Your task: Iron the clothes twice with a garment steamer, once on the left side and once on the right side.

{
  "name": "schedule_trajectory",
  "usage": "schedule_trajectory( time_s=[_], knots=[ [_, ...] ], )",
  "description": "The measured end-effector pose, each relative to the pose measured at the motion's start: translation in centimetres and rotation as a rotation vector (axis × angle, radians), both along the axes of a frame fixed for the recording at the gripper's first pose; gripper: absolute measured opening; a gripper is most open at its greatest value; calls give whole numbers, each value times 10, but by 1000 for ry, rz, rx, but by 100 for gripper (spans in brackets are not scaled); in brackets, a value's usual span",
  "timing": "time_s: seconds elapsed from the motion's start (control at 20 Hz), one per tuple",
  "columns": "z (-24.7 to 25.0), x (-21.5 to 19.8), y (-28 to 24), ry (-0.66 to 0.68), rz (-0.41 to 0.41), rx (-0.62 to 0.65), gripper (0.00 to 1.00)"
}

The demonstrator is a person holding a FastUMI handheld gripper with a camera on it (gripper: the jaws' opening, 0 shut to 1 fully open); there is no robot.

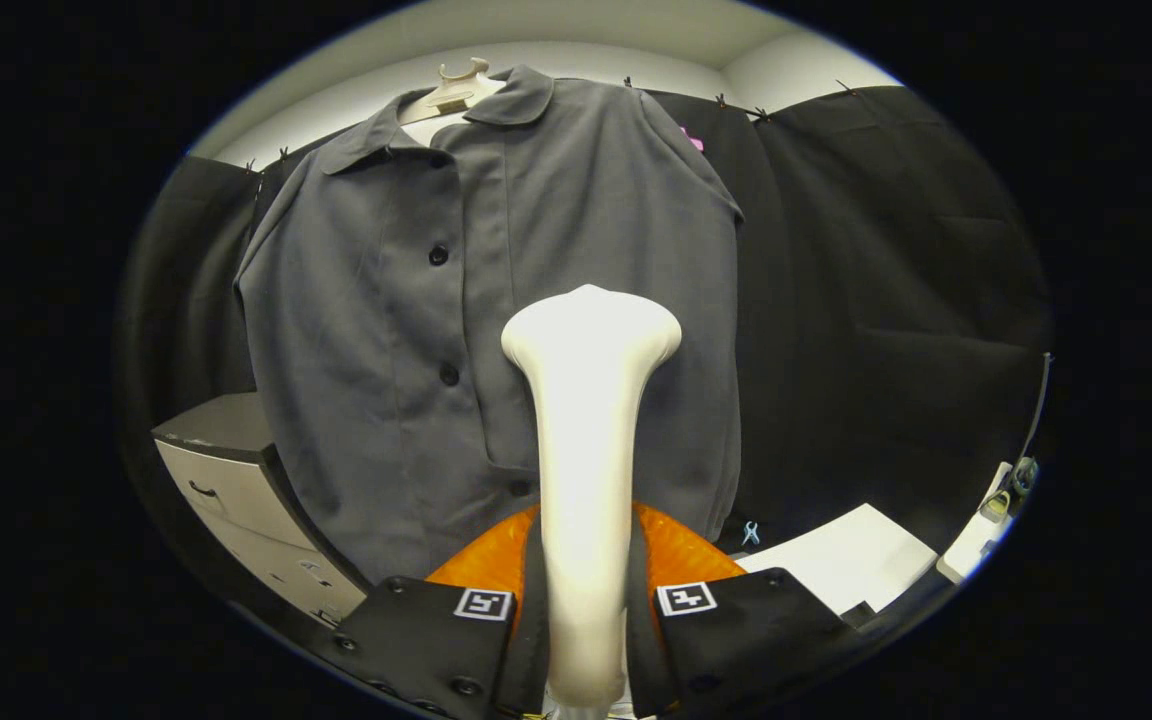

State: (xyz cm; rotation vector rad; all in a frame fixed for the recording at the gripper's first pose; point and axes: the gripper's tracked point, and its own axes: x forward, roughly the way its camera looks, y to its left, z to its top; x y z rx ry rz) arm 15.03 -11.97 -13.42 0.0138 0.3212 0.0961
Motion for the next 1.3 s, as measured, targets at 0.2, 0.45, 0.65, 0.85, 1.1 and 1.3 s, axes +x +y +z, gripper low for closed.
schedule_trajectory(
  time_s=[0.2,0.45,0.65,0.85,1.1,1.3],
  knots=[
    [-20,-6,-2,27,-4,5,39],
    [-46,-14,-11,60,-15,8,39],
    [-77,-25,-20,110,-28,5,39],
    [-109,-34,-31,159,-51,0,39],
    [-137,-43,-37,212,-62,-4,39],
    [-148,-53,-39,240,-59,-12,39]
  ],
)
